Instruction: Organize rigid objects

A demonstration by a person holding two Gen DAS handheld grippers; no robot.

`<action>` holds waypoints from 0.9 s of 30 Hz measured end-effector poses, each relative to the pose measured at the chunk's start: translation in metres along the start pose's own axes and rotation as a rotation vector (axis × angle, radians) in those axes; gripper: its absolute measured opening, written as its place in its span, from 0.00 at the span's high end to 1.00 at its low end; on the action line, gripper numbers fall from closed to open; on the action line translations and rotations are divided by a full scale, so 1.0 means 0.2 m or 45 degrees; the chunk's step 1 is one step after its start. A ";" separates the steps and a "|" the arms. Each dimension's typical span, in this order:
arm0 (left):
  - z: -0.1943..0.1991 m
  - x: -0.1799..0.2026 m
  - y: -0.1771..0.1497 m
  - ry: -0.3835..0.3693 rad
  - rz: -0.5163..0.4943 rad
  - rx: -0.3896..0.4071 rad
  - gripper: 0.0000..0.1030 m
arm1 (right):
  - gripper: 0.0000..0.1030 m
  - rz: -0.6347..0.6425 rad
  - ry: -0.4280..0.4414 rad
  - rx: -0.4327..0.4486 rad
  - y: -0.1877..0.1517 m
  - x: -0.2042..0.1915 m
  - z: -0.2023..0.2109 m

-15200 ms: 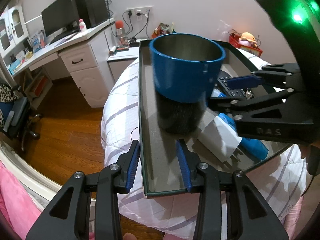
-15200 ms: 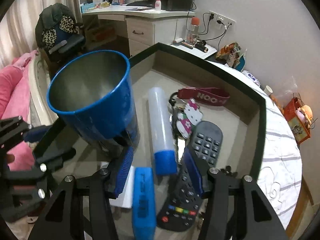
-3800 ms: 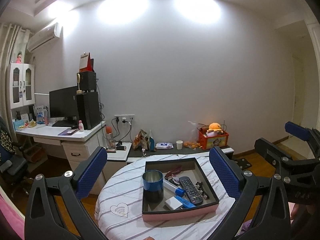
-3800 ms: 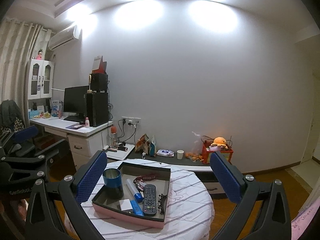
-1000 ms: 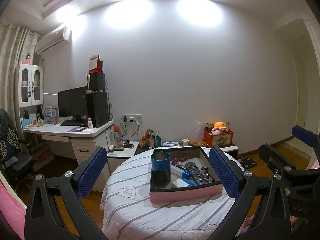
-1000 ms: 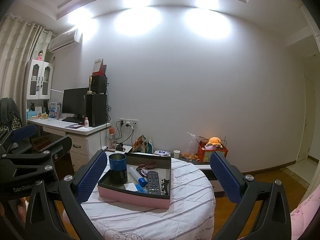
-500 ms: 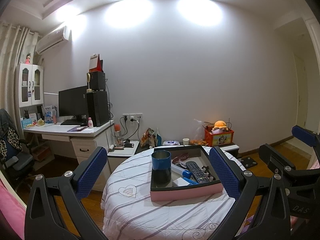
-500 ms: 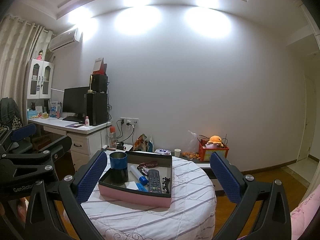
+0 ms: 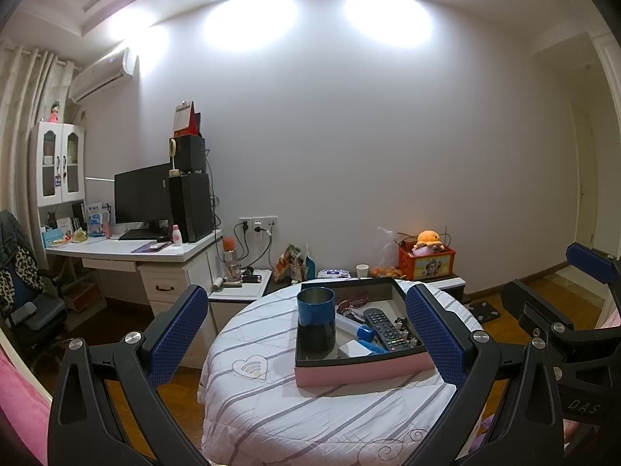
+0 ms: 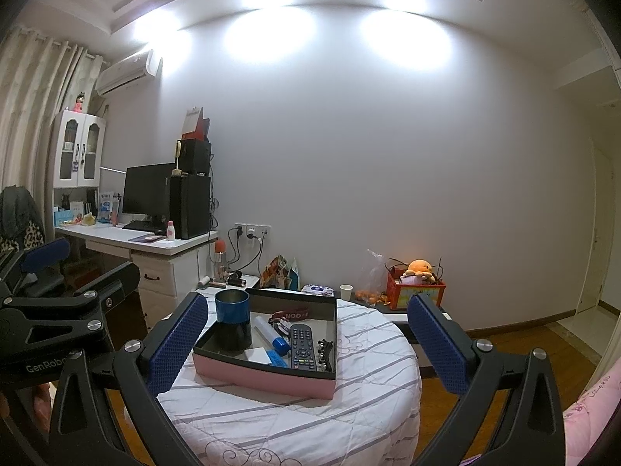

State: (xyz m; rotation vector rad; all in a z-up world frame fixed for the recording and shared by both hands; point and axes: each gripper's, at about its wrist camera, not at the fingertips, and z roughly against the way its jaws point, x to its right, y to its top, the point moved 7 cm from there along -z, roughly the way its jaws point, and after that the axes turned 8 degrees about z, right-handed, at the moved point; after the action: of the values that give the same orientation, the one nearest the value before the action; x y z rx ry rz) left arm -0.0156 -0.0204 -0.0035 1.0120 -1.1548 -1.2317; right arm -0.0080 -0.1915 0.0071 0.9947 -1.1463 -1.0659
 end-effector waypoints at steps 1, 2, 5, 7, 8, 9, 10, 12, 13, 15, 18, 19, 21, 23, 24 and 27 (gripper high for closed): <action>0.00 0.00 0.00 0.001 0.001 -0.003 0.00 | 0.00 0.002 0.001 -0.002 0.00 0.00 0.00; 0.00 -0.01 0.00 0.002 0.003 -0.004 0.00 | 0.00 0.004 0.002 -0.004 0.00 0.00 0.00; -0.01 -0.01 -0.01 -0.001 0.006 -0.010 0.00 | 0.00 0.007 0.008 -0.010 0.00 -0.02 -0.01; -0.01 -0.01 -0.01 0.000 0.011 -0.012 0.00 | 0.00 0.010 0.011 -0.012 0.00 -0.02 -0.01; -0.01 -0.01 -0.01 0.000 0.008 -0.014 0.00 | 0.00 0.010 0.012 -0.014 -0.01 -0.03 -0.01; -0.01 -0.01 -0.01 0.003 0.007 -0.014 0.00 | 0.00 0.012 0.013 -0.016 -0.01 -0.03 -0.01; -0.02 -0.02 -0.01 0.006 0.006 -0.016 0.00 | 0.00 0.015 0.011 -0.018 -0.01 -0.03 -0.01; -0.02 -0.02 -0.01 0.005 0.007 -0.015 0.00 | 0.00 0.019 0.008 -0.023 -0.01 -0.03 -0.01; -0.02 -0.02 -0.01 0.004 0.008 -0.018 0.00 | 0.00 0.020 0.009 -0.022 -0.01 -0.03 -0.01; -0.02 -0.01 -0.02 0.006 0.005 -0.020 0.00 | 0.00 0.021 0.010 -0.023 -0.01 -0.04 -0.01; -0.03 -0.02 -0.03 0.012 0.003 -0.023 0.00 | 0.00 0.024 0.010 -0.027 -0.01 -0.04 -0.01; -0.03 -0.02 -0.03 0.012 0.004 -0.023 0.00 | 0.00 0.025 0.012 -0.028 -0.01 -0.05 -0.01; -0.03 -0.02 -0.03 0.013 0.003 -0.021 0.00 | 0.00 0.024 0.013 -0.028 -0.01 -0.05 -0.01; -0.03 -0.02 -0.03 0.012 0.004 -0.022 0.00 | 0.00 0.027 0.014 -0.030 -0.01 -0.05 -0.01; -0.03 -0.02 -0.03 0.012 0.003 -0.022 0.00 | 0.00 0.027 0.012 -0.029 -0.01 -0.05 -0.01; -0.03 -0.02 -0.03 0.011 0.004 -0.021 0.00 | 0.00 0.025 0.015 -0.031 -0.01 -0.05 -0.01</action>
State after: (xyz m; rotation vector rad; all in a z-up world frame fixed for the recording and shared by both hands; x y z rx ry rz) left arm -0.0101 -0.0171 -0.0098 1.0020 -1.1372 -1.2318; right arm -0.0069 -0.1819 0.0028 0.9683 -1.1289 -1.0548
